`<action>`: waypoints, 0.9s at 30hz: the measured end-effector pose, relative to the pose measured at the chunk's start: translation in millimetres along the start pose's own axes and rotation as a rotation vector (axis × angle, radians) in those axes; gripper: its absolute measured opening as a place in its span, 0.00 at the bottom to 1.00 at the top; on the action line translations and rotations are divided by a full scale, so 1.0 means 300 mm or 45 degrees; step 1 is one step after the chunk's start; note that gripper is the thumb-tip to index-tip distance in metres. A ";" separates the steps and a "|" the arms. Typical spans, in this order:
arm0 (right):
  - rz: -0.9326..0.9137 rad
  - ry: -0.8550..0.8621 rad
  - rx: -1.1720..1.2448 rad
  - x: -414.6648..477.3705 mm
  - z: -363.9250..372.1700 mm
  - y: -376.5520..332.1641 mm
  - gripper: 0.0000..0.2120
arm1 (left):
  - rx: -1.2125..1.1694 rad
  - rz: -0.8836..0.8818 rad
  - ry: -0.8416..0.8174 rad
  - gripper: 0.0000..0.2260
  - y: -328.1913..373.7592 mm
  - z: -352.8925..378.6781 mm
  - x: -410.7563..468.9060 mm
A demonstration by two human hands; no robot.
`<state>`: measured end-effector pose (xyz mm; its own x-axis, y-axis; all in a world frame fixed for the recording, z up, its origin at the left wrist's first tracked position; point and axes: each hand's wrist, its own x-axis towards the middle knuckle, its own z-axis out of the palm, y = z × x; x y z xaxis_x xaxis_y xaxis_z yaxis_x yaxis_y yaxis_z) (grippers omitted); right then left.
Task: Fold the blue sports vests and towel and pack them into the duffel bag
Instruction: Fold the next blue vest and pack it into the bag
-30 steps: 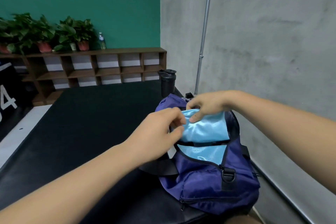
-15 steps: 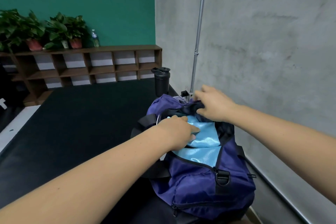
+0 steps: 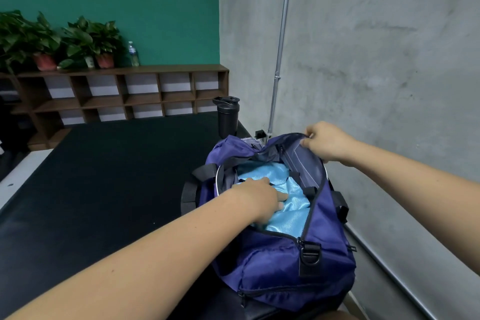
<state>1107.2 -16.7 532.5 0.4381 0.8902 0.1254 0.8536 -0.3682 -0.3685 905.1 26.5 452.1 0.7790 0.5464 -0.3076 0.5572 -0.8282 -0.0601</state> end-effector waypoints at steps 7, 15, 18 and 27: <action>0.015 0.041 0.170 -0.002 -0.039 -0.046 0.09 | -0.008 -0.168 -0.054 0.25 0.080 0.004 -0.020; -0.005 -0.104 -0.010 -0.043 0.065 -0.042 0.11 | 0.018 0.090 0.201 0.28 0.078 0.009 0.010; 0.014 -0.040 0.035 -0.048 0.013 -0.046 0.13 | -0.223 0.208 0.285 0.23 0.068 0.015 0.027; -0.035 0.032 0.193 -0.040 -0.106 -0.034 0.08 | -0.409 0.109 0.255 0.20 0.105 -0.068 -0.008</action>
<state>1102.1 -32.2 564.0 0.4239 0.8915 0.1597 0.8138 -0.2975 -0.4992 926.6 1.6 470.3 0.8497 0.5167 -0.1050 0.5246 -0.8082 0.2678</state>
